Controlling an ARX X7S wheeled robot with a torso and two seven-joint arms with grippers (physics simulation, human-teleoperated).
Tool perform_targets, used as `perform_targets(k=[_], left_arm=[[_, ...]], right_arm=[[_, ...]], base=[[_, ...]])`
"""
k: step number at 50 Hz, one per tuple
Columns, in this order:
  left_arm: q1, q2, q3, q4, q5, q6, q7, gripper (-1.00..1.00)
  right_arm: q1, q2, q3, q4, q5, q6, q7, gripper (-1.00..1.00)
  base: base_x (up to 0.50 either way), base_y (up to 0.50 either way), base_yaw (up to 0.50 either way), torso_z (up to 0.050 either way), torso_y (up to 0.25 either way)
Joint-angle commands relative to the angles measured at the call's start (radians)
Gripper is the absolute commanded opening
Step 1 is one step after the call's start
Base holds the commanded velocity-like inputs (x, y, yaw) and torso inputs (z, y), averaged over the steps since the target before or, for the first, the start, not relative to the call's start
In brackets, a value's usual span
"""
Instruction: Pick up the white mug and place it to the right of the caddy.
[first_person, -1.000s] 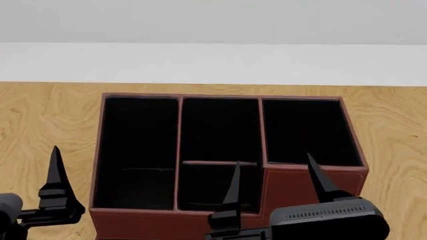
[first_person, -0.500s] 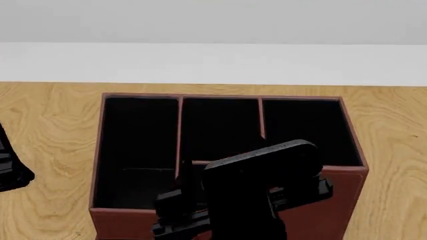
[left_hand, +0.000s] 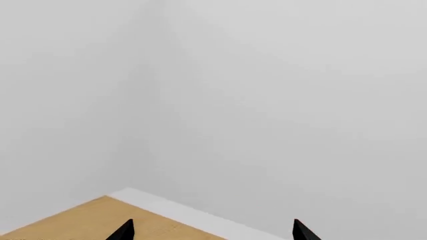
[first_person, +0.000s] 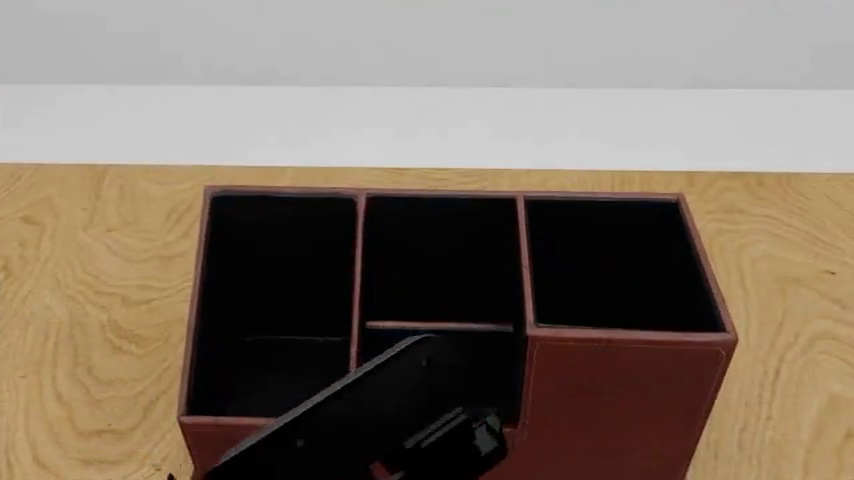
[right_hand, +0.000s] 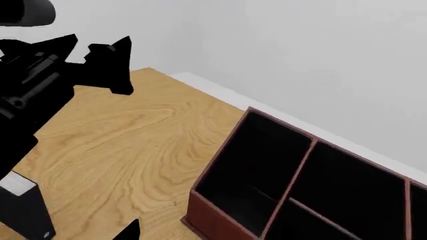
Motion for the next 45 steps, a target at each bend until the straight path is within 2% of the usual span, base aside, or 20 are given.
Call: perform_targets(k=[1,16,30,45], left_arm=[[-0.009,-0.011,-0.029,-0.006,-0.015,-0.005,-0.012,1.00],[-0.002,-0.016,-0.023,0.004,-0.020,-0.010,-0.017,1.00],[0.003,-0.020,-0.021,0.010,-0.026,-0.010,-0.019,1.00],[0.005,-0.022,-0.013,0.013,-0.028,-0.008,-0.022,1.00]], right_arm=[[0.007,0.013,-0.057,0.016,0.198,-0.067,0.102,1.00],[-0.204,-0.009,-0.036,0.030,0.048,-0.014,-0.071,1.00],[-0.315,-0.020,-0.048,0.021,-0.048,0.008,-0.175,1.00],[-0.323,-0.020,-0.118,-0.001,-0.009,-0.007,-0.141,1.00]], base=[[0.00,0.00,0.00,0.000,0.000],[0.00,0.00,0.00,0.000,0.000],[0.00,0.00,0.00,0.000,0.000],[0.00,0.00,0.00,0.000,0.000]])
